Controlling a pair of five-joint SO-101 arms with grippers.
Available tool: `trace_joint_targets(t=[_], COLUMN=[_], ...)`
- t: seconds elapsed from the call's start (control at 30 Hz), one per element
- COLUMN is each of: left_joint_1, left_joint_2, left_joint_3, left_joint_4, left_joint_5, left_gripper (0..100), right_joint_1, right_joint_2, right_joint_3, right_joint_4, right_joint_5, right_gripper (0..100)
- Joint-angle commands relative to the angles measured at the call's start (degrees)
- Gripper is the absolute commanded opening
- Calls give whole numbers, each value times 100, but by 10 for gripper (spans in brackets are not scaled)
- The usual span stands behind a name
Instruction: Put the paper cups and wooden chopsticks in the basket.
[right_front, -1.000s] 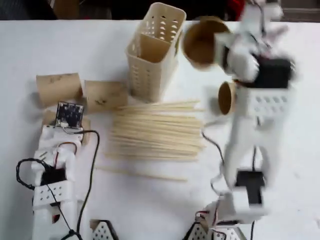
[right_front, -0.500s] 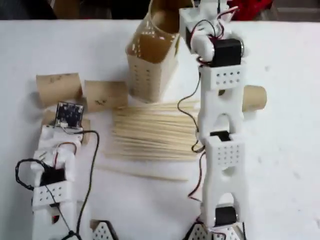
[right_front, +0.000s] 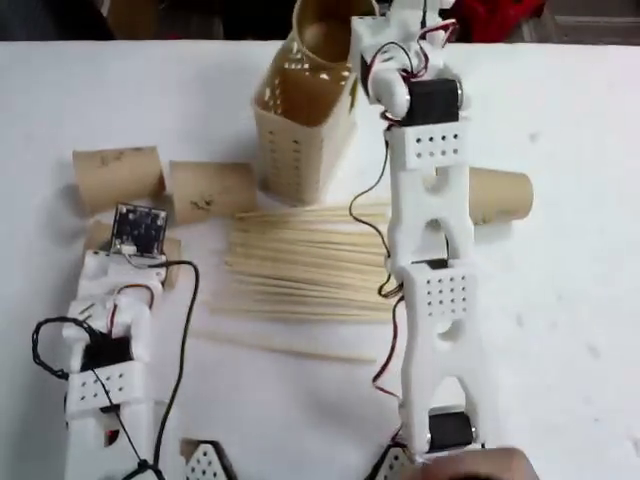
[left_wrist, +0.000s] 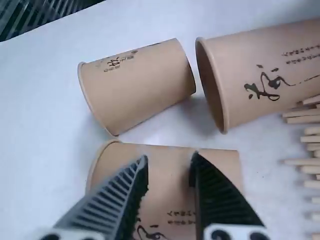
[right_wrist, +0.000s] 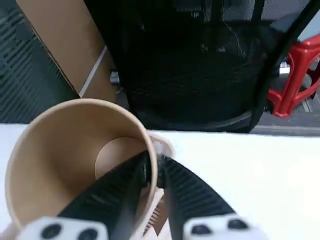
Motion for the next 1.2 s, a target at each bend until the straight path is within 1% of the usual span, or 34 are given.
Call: trace_joint_targets(t=[0.0,0.13,0.2,0.33,0.53,0.63,0.7,0.8,0.83,0.9,0.97,1.1,1.17], left_joint_1=[22,22,22,22,22,22,22,22,22,22,22,22,22], left_joint_2=[4,4,4,4,-31,-31,-31,-31,-31,-31,-31,-31,-31], left_joint_3=[35,35,35,35,114,114,114,114,114,114,114,114,114], left_joint_4=[-53,-53,-53,-53,-88,-88,-88,-88,-88,-88,-88,-88,-88], left_joint_5=[-62,-62,-62,-62,-62,-62,-62,-62,-62,-62,-62,-62,-62], left_gripper=[154,154,154,154,154,154,154,154,154,154,154,154,154], right_joint_1=[180,224,207,180,171,171,180,207,215,233,259,444,479], right_joint_2=[31,119,127,242,752,1068,1218,1314,1323,1297,1165,629,382], right_joint_3=[-229,-229,-229,-220,-202,-202,-237,-237,-237,-255,-264,-237,-185], right_joint_4=[-136,-136,-136,-198,-813,-1138,-1200,-1209,-1209,-1024,-769,277,637], right_joint_5=[-44,-53,-44,-44,-35,-35,-35,-9,176,844,1310,1336,1336], right_gripper=[92,223,262,271,269,241,193,53,10,27,14,15,15])
